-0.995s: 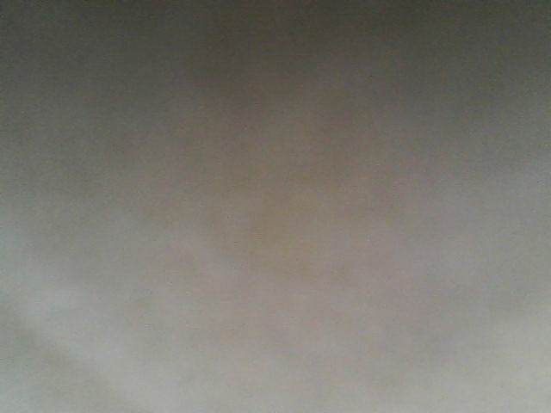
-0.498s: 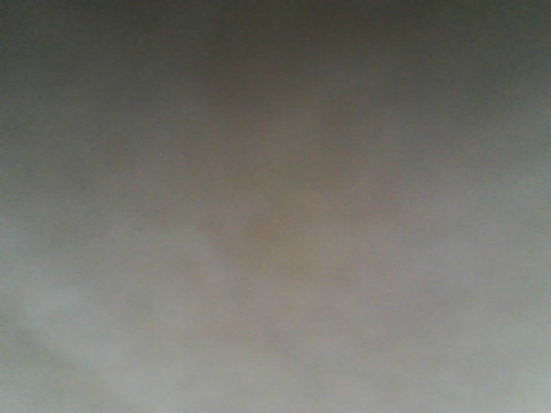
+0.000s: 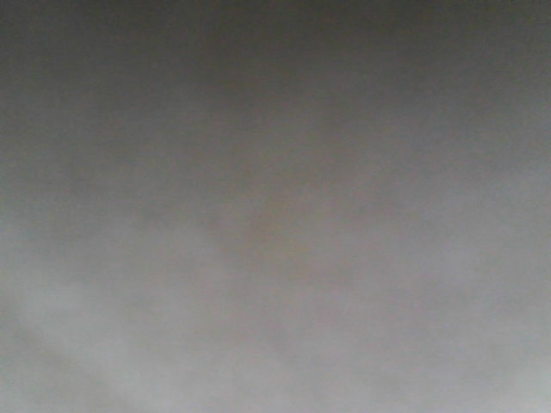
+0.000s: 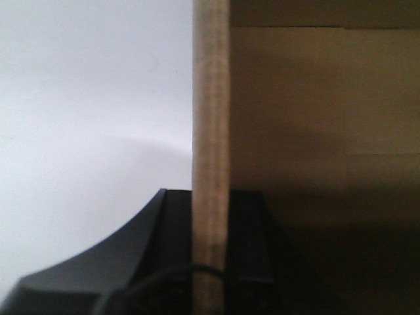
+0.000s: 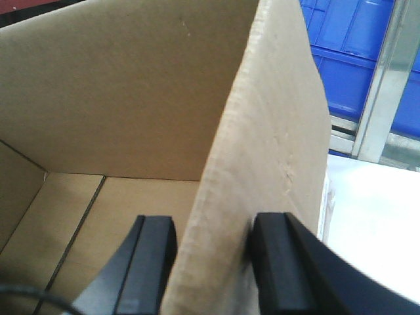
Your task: Grab box from left shelf to table start
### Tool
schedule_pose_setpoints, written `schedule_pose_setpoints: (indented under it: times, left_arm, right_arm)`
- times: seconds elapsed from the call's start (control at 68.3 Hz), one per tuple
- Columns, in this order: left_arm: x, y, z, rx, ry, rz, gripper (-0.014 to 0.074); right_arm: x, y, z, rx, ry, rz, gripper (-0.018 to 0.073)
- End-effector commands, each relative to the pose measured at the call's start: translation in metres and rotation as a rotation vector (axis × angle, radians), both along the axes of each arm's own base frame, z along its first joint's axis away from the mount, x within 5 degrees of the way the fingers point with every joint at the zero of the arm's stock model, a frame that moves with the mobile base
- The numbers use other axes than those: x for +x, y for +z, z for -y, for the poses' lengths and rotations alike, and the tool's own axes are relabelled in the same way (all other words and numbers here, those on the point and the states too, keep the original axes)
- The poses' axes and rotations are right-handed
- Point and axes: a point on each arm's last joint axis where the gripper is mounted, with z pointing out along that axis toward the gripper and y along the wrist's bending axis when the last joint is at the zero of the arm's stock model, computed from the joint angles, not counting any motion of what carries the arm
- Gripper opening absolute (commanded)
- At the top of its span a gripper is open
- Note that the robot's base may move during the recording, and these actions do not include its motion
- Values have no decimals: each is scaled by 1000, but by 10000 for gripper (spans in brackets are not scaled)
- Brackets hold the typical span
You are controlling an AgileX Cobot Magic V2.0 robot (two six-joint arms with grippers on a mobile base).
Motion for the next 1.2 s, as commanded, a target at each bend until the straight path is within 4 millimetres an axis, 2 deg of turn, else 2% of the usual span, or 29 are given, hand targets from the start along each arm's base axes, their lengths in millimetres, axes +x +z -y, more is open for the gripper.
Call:
schedule_pose_setpoints:
  times: [0.0,1.186]
  left_arm:
    - [3,2,-7,101,37,3,-90]
    - [2,2,-5,76,26,-4,-90]
  right_arm:
    - [-6,21,2,65,-15,154,59]
    - [-6,21,2,65,-15,154,59]
